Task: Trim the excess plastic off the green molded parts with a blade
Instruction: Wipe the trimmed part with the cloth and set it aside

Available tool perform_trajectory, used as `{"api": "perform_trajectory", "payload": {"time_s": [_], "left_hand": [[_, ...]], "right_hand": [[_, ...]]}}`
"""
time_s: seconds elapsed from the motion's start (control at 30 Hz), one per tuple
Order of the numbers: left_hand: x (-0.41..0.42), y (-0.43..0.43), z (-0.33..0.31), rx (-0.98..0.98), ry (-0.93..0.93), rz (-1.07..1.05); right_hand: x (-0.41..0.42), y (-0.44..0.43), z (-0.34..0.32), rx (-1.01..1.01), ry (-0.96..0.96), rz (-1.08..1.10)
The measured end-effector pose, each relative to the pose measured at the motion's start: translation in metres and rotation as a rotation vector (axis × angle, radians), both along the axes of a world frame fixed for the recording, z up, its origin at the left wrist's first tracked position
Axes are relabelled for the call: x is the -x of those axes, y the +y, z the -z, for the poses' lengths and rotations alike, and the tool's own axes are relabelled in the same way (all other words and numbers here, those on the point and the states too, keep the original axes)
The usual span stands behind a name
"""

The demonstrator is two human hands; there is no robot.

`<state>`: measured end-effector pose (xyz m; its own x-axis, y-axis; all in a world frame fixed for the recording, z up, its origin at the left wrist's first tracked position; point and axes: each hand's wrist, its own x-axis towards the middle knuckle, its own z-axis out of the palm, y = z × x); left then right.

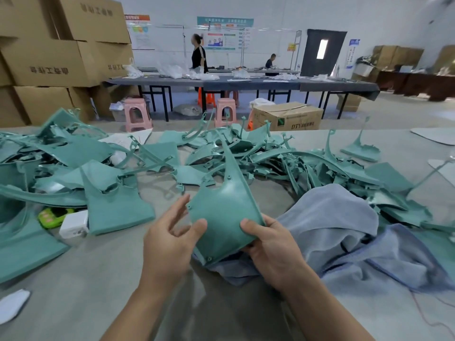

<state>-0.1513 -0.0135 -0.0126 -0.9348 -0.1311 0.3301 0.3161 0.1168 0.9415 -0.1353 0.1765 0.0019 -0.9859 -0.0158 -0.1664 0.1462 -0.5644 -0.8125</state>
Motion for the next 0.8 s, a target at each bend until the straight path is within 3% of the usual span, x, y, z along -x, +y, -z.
{"api": "perform_trajectory", "payload": {"time_s": [0.1,0.4,0.47,0.63,0.8], "left_hand": [[-0.003,0.009,-0.002,-0.149,0.02,0.204],[-0.044,0.084,-0.043,-0.235,0.017,0.282],[-0.069,0.116,-0.045,-0.207,-0.013,0.377],[-0.151,0.212,-0.035,-0.065,-0.056,0.738],[-0.233,0.291,-0.004,0.055,-0.292,1.157]], "right_hand": [[-0.008,0.003,-0.003,-0.045,0.007,-0.056],[-0.091,0.075,-0.045,-0.463,0.155,0.092],[-0.124,0.099,-0.045,-0.447,0.148,0.221],[-0.23,0.165,-0.019,-0.143,0.059,0.579],[-0.369,0.203,0.029,-0.13,-0.09,0.834]]}}
